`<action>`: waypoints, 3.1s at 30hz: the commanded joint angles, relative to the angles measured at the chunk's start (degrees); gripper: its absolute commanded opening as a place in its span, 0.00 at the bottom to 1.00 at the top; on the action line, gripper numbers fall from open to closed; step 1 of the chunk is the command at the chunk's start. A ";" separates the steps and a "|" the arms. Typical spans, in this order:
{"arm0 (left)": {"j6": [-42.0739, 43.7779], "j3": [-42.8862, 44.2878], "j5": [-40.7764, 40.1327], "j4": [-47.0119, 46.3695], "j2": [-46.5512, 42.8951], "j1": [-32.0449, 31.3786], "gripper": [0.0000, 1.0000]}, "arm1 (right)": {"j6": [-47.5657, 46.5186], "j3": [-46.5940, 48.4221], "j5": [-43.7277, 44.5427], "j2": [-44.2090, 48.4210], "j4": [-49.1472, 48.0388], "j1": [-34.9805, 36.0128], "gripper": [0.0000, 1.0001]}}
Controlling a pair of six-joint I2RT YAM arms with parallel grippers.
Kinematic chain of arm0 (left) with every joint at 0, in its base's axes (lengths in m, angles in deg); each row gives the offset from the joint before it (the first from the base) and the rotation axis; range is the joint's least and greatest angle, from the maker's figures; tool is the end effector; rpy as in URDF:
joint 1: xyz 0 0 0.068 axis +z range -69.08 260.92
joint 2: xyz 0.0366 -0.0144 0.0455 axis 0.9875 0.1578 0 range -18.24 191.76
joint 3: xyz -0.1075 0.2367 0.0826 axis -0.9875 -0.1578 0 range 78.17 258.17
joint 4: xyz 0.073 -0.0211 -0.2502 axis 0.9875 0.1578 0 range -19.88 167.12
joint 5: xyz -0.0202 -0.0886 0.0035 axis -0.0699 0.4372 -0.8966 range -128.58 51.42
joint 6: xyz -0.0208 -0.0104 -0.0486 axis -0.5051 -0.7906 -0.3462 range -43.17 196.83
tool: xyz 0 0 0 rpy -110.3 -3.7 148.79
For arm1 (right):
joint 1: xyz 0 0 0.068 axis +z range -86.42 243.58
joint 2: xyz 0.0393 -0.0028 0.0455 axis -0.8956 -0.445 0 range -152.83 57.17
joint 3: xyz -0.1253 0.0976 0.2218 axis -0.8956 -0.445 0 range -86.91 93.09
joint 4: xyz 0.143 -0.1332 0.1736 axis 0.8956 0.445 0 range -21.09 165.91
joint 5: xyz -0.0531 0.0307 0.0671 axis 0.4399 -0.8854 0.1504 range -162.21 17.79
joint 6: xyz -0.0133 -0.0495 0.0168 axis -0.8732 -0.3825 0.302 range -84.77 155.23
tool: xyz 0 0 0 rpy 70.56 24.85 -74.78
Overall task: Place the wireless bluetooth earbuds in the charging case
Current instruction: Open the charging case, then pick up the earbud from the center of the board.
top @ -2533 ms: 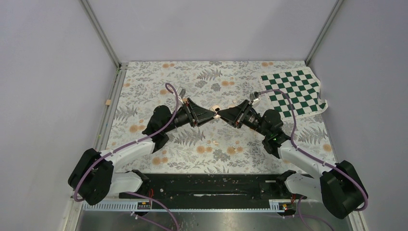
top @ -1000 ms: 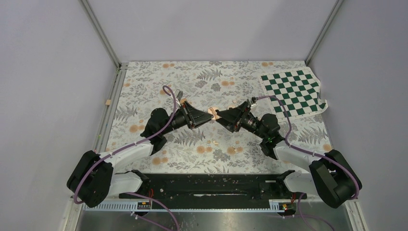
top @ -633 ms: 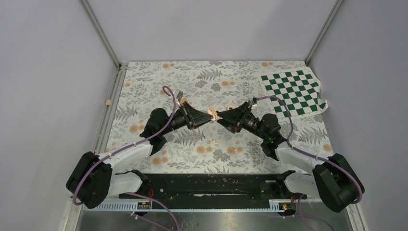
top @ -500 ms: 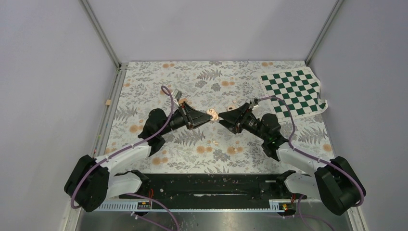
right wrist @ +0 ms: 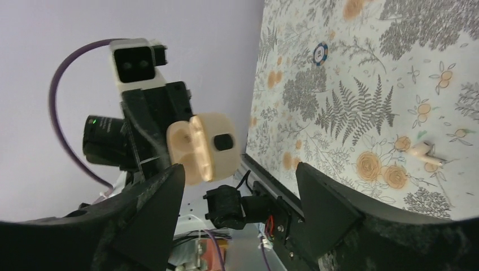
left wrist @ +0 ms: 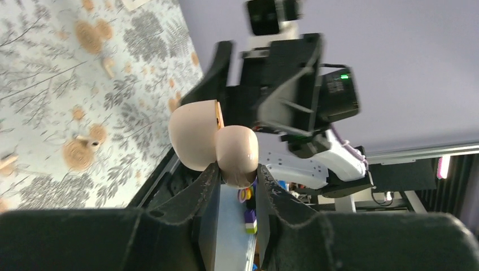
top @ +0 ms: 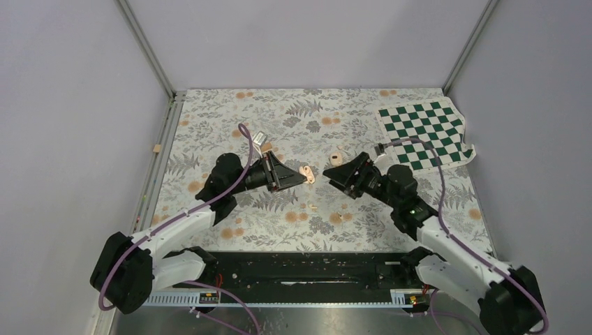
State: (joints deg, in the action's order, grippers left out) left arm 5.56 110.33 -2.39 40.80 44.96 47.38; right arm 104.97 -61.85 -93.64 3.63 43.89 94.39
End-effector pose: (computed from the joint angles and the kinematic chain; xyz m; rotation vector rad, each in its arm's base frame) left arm 0.1922 -0.1527 0.2711 -0.0437 1.9711 -1.8197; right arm 0.1771 0.1208 0.2552 0.3097 1.8787 1.5839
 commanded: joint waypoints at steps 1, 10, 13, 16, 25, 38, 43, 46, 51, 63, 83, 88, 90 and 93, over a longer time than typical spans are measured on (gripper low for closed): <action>10.67 3.96 7.86 9.05 -1.66 2.74 0.00 | -14.97 5.93 9.40 9.59 23.11 0.31 0.80; 24.51 9.91 13.95 28.55 1.26 6.82 0.00 | -33.90 -1.96 22.45 21.42 48.50 2.33 0.66; 24.33 9.94 13.56 28.79 1.24 7.91 0.00 | -34.62 -7.39 29.56 26.29 48.54 8.11 0.62; 23.50 9.92 14.02 28.31 1.26 9.06 0.00 | -35.36 -11.45 33.87 29.44 42.87 13.87 0.56; 23.15 10.83 14.58 29.23 0.85 10.05 0.00 | -41.64 -14.25 47.75 14.62 22.21 24.29 0.54; 20.98 10.28 15.84 25.14 1.20 10.86 0.00 | -48.29 -11.18 47.97 4.13 17.87 28.36 0.56; 19.83 10.20 17.65 23.00 3.11 11.03 0.00 | -48.76 -10.55 47.63 2.75 17.46 28.73 0.55; 19.56 10.88 18.80 22.55 3.91 11.24 0.00 | -47.93 -11.18 46.99 1.43 14.89 28.68 0.54; 20.02 11.42 19.81 22.30 3.50 11.30 0.00 | -44.69 -14.50 46.70 -3.95 6.81 29.40 0.52; 21.52 11.22 19.09 22.48 2.24 11.59 0.00 | -48.49 -19.39 53.18 -14.46 -8.89 31.48 0.46; 20.21 12.02 18.69 20.69 2.55 11.74 0.00 | -44.49 -18.54 59.40 -11.98 -3.64 33.53 0.39; 19.87 12.05 18.88 20.04 2.54 11.74 0.00 | -45.11 -17.97 59.67 -12.62 -3.85 34.21 0.38; 19.72 12.00 18.95 19.83 2.50 11.76 0.00 | -45.52 -17.71 59.23 -12.85 -3.99 34.36 0.36; 19.54 11.90 19.01 19.69 2.44 11.79 0.00 | -46.32 -17.47 58.75 -13.34 -4.61 34.87 0.30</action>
State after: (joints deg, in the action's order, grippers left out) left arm 25.52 119.42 15.44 64.77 48.46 58.88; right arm 59.29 -80.56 -35.63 -8.63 39.70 128.07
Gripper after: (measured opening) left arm 0.247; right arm 0.338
